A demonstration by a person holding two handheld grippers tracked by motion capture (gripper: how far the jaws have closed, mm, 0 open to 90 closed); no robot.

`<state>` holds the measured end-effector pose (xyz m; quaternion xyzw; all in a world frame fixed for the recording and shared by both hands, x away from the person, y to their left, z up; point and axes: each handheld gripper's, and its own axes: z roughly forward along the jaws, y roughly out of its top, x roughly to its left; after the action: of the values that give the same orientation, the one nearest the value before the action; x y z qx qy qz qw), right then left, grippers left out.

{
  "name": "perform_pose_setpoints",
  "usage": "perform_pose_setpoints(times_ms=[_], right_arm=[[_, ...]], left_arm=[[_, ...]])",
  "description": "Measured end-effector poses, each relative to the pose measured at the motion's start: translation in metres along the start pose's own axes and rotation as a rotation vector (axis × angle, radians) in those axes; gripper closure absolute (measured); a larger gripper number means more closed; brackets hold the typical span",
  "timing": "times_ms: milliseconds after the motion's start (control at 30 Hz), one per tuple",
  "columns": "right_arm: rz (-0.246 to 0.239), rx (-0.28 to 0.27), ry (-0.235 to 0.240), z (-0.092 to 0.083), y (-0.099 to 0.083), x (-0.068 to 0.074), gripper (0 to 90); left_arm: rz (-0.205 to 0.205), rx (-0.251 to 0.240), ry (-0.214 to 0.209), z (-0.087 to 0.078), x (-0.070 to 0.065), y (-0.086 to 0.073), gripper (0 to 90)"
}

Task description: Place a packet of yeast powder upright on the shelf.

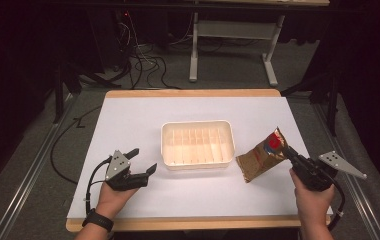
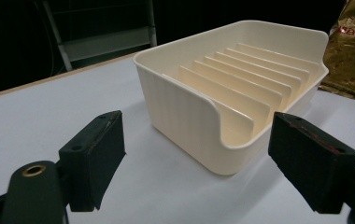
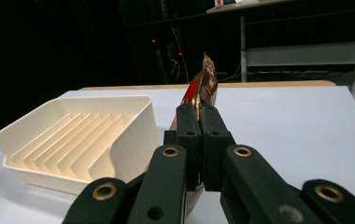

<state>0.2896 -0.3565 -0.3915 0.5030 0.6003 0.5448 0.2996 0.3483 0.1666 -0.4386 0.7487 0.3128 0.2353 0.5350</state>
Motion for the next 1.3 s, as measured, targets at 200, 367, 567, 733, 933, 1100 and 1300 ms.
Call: perform_pose_setpoints(times_ms=[200,367,567,733,933,1100,1300], right_arm=[[-0.034,-0.009,-0.015,-0.001,0.004,0.004,89.5],[-0.058,-0.018,-0.022,-0.003,0.007,0.008,89.5],[-0.093,-0.036,-0.049,-0.007,0.013,0.012,89.5],[-0.092,-0.062,-0.068,-0.010,0.016,0.010,89.5],[-0.087,-0.076,-0.072,-0.010,0.018,0.011,90.0],[-0.063,-0.092,-0.070,-0.008,0.020,0.013,90.0],[0.000,-0.117,-0.042,-0.004,0.027,0.018,90.0]], left_arm=[[0.000,0.000,0.000,0.000,0.000,0.000,18.8],[0.001,0.000,0.000,0.000,0.000,0.000,18.8],[0.001,-0.001,0.000,0.000,0.000,0.000,18.8],[0.001,-0.006,0.000,0.000,0.000,0.000,18.8],[0.002,-0.012,-0.003,-0.001,-0.001,0.000,18.9],[0.001,-0.027,-0.007,-0.002,-0.001,0.001,18.8],[-0.005,-0.030,-0.011,-0.002,-0.001,0.000,18.9]])
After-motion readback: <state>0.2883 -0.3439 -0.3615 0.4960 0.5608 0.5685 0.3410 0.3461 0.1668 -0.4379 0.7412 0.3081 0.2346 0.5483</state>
